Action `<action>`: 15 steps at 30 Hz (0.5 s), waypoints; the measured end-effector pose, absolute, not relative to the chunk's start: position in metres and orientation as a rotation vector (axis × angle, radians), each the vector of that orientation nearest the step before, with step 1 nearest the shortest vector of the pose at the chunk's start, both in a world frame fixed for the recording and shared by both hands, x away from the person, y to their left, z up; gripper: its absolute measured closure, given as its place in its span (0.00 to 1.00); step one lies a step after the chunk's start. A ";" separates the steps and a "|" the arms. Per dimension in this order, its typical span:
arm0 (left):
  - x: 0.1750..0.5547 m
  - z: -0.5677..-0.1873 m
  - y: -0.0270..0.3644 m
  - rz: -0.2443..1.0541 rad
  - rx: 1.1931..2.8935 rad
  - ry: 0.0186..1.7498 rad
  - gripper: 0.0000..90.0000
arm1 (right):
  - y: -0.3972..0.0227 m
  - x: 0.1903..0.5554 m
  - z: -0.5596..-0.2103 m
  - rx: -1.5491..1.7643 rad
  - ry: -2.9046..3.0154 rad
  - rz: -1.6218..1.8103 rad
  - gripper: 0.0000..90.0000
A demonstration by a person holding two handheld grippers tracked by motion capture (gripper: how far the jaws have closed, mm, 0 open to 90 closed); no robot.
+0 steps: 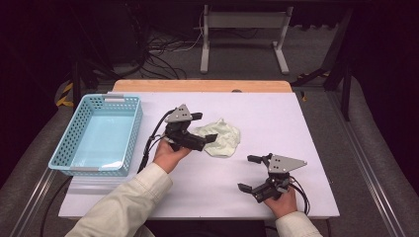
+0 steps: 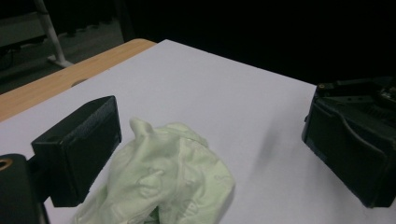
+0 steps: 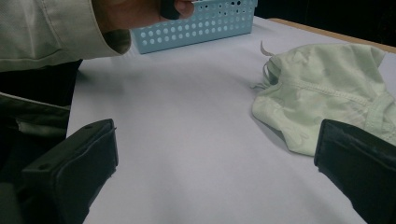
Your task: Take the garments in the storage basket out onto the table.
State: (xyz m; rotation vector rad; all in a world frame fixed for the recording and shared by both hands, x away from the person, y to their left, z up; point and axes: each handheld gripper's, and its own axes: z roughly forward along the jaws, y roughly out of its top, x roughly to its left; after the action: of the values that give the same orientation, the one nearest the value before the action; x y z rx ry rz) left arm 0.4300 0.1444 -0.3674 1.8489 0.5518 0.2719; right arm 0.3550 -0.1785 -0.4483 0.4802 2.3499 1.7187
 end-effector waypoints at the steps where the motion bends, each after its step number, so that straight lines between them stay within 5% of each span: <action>1: 0.429 -0.367 0.146 0.274 1.847 0.550 0.05 | -0.178 0.355 -0.448 0.481 2.350 1.719 0.00; 15: 0.402 -0.374 0.173 0.220 1.850 0.492 0.05 | -0.178 0.355 -0.448 0.480 2.350 1.717 0.00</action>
State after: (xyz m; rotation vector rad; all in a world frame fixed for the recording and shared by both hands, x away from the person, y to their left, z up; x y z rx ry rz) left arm 0.4016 0.1728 -0.3740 1.8499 0.4919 0.2204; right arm 0.3550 -0.1781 -0.4484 0.4805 2.3496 1.7167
